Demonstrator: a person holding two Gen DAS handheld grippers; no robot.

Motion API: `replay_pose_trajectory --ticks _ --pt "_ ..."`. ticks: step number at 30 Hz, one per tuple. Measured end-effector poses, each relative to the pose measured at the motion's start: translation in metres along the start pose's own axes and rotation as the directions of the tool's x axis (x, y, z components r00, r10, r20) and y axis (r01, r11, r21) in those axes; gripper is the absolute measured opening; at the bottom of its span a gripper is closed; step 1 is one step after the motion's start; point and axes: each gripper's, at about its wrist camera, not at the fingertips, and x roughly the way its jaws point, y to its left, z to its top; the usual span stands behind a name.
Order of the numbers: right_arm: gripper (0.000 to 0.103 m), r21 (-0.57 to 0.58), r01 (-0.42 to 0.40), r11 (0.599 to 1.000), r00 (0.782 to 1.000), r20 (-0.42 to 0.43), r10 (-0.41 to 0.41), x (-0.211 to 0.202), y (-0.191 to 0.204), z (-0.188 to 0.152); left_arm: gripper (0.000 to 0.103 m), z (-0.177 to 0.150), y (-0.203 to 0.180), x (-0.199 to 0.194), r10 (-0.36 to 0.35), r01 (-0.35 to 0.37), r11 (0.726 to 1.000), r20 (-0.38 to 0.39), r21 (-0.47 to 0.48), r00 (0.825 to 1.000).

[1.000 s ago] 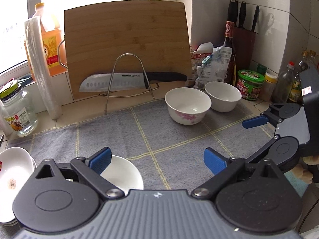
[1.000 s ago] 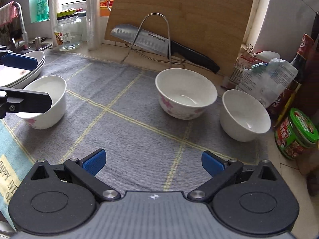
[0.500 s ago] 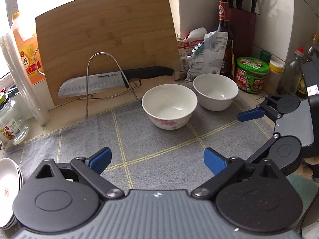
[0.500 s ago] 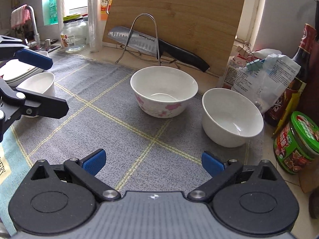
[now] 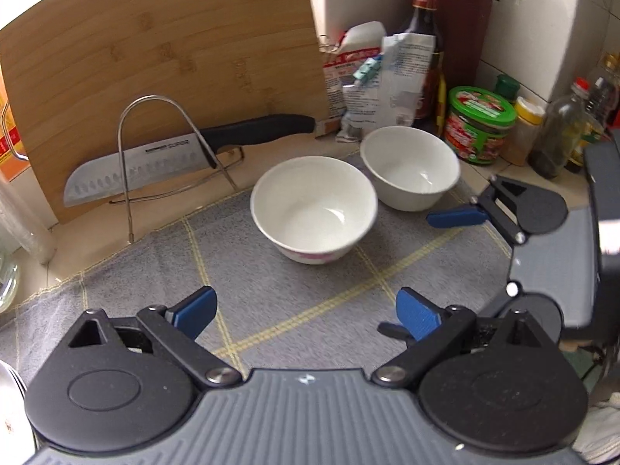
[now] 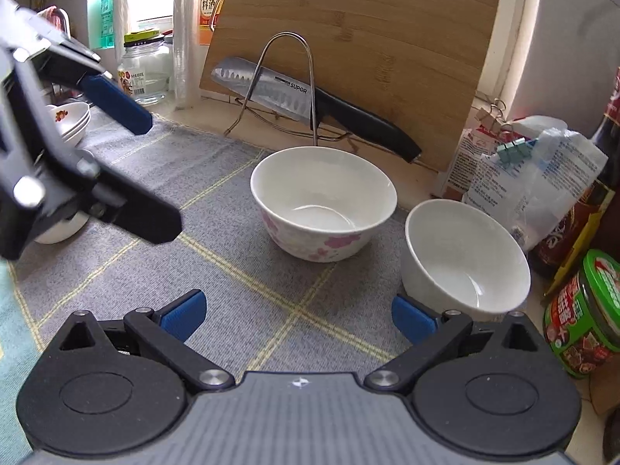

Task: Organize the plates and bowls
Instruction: 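Move both tools to the white bowl with pink flowers, then grasp the pink floral bowl rim with the right tool while the left tool grips its opposite side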

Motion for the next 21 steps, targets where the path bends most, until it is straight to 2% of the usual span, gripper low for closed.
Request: replay_pose_trajectory --ticks 3,7,15,21 --pt "0.103 -0.004 0.011 1.000 1.000 0.004 -0.011 0.007 0.003 0.004 0.098 0.011 0.007 0.009 0.016 -0.016 1.000 -0.010 -0.010 1.000" --pt "0.102 -0.001 0.029 1.000 1.000 0.005 -0.029 0.017 0.003 0.010 0.098 0.025 0.012 0.026 0.000 0.000 1.000 -0.029 -0.001 1.000" --pt "0.098 0.004 0.053 0.999 0.999 0.009 -0.053 0.029 0.000 0.015 0.098 0.052 0.017 0.058 -0.077 0.077 0.997 -0.032 0.008 0.997" --pt "0.089 0.025 0.080 0.996 0.997 0.003 -0.081 0.036 -0.003 0.018 0.098 0.065 0.020 0.078 -0.125 0.125 0.992 -0.027 -0.002 0.992"
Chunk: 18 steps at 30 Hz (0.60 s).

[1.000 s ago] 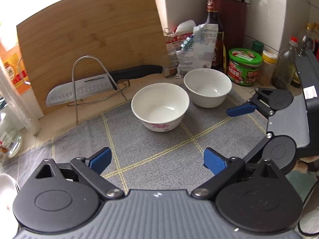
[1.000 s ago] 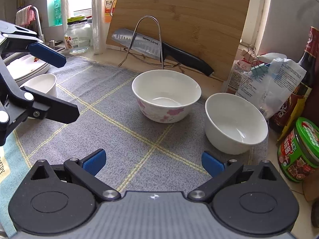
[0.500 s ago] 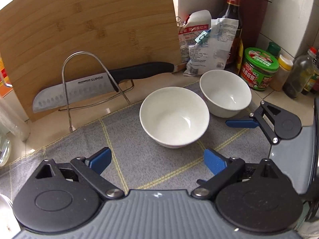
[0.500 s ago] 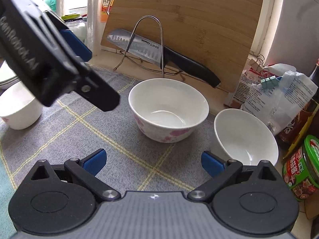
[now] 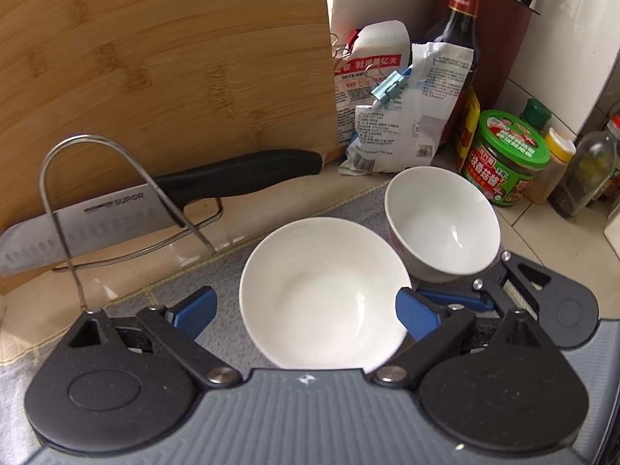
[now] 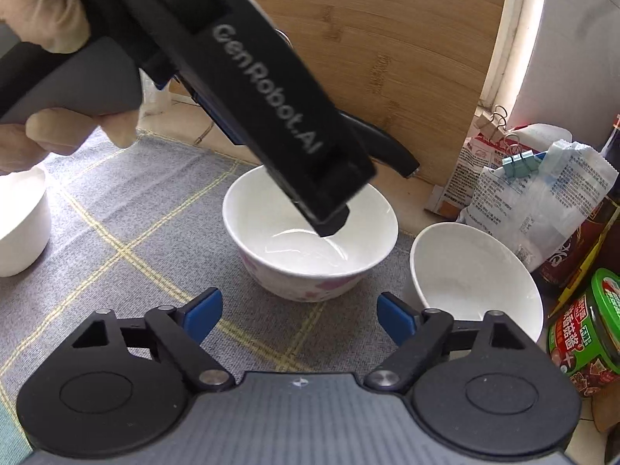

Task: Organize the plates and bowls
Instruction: 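Grasp the pink floral bowl rim with the right tool while the left tool grips its opposite side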

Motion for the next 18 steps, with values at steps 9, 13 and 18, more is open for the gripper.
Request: replay_pose_trajectory --ticks 9,13,18 --pt "0.088 0.022 0.004 1.000 1.000 0.013 -0.005 0.004 -0.003 0.004 0.096 0.013 0.010 0.022 -0.074 0.074 0.996 -0.007 -0.048 0.997" --pt "0.088 0.027 0.008 1.000 1.000 0.015 -0.008 0.007 -0.002 0.005 0.095 0.017 0.010 0.028 -0.084 0.083 0.995 -0.011 -0.048 0.996" --pt "0.088 0.036 0.008 0.999 1.000 0.011 -0.009 0.010 -0.004 0.007 0.095 0.019 0.010 0.036 -0.097 0.096 0.994 -0.017 -0.046 0.995"
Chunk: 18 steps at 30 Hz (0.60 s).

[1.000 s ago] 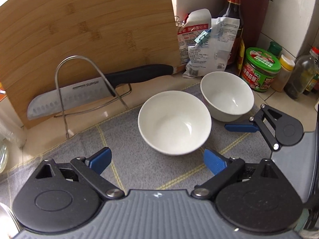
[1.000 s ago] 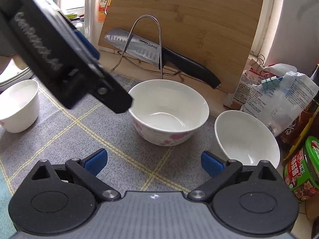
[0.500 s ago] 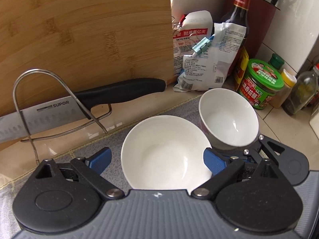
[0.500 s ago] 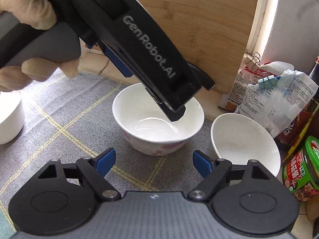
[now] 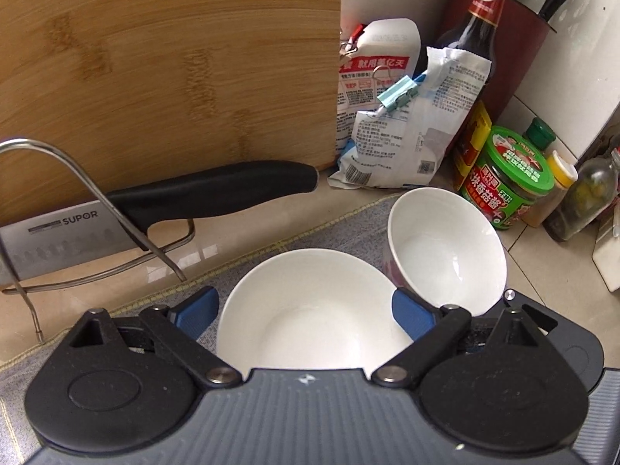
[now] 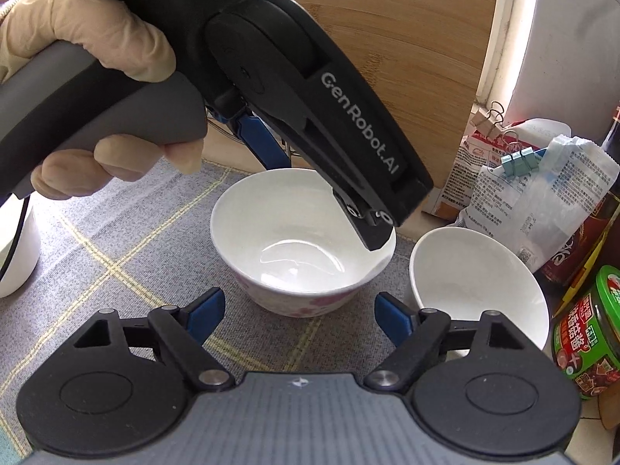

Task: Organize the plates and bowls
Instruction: 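Grasp the pink floral bowl rim with the right tool while the left tool grips its opposite side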

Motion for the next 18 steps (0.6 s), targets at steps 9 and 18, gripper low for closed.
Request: replay_pose_trajectory --ticks 9,18 --pt "0.088 -0.008 -0.001 1.000 1.000 0.015 0.001 -0.0004 0.0027 0.0038 0.095 0.0009 0.0010 0.0011 -0.016 0.016 1.000 0.000 0.000 1.000" --pt "0.087 0.004 0.005 1.000 1.000 0.016 -0.005 0.0016 0.0032 0.0059 0.083 0.0002 0.0043 0.0017 -0.015 0.015 1.000 -0.011 -0.008 1.000"
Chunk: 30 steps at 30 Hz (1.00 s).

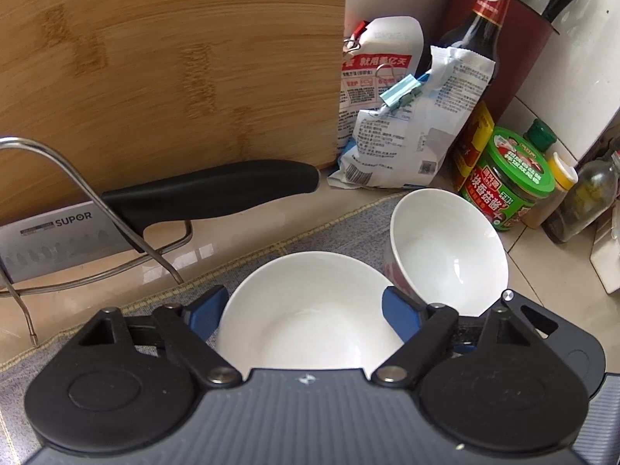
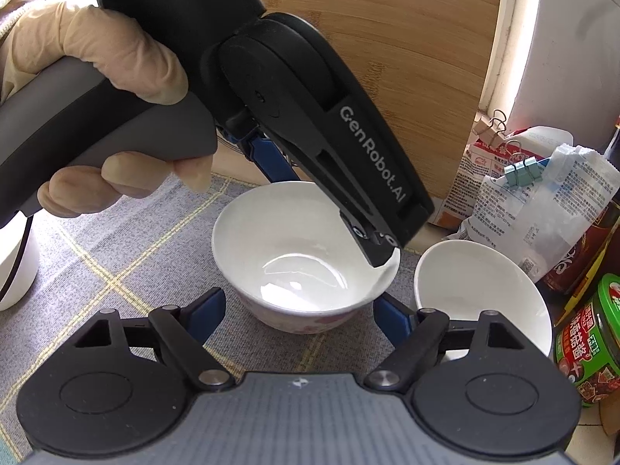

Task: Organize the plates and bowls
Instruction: 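Grasp the pink floral bowl rim with the right tool while the left tool grips its opposite side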

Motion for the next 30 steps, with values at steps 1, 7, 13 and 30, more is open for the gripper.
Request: replay_pose_trajectory --ticks 1,7,13,30 --pt "0.087 0.002 0.001 1.000 1.000 0.001 -0.001 0.000 0.000 0.000 0.081 0.000 0.001 0.000 0.000 0.000 1.000 -0.002 -0.002 1.000" --pt "0.085 0.012 0.001 1.000 1.000 -0.003 -0.001 0.000 -0.004 0.002 0.078 -0.001 0.002 -0.001 -0.001 0.001 1.000 -0.010 0.007 1.000" --pt "0.085 -0.001 0.001 1.000 1.000 -0.011 -0.001 -0.001 -0.001 0.002 0.078 -0.004 0.000 -0.006 -0.005 0.005 1.000 -0.013 0.025 1.000" --pt "0.084 -0.085 -0.071 0.994 0.997 -0.027 0.069 -0.012 0.004 -0.002 0.079 -0.019 0.008 -0.025 -0.021 0.028 0.995 -0.078 0.092 0.997"
